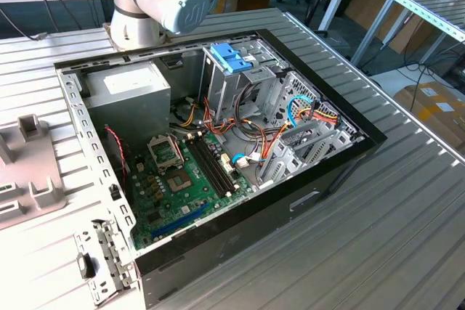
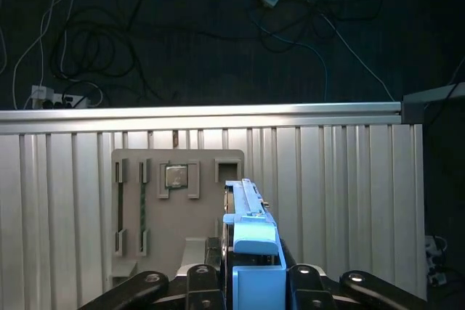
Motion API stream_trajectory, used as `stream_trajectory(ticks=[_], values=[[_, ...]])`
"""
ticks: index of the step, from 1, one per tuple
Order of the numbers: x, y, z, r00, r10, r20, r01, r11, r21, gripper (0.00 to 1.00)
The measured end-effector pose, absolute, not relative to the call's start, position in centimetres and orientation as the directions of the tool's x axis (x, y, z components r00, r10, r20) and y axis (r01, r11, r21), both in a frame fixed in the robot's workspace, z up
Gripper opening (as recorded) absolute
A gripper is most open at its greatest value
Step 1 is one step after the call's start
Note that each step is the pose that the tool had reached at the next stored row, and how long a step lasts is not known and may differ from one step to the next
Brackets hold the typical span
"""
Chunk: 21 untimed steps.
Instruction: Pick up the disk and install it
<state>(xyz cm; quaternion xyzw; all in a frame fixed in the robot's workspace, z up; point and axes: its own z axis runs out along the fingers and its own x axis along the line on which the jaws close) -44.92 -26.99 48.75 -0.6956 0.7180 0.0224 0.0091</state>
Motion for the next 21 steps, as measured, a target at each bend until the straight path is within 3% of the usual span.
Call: stream_trajectory(ticks=[21], values=[[-44.9,-27.0,50.9,-0.032,-0.998,-0.046,-0.999,0.031,0.019,0.37]])
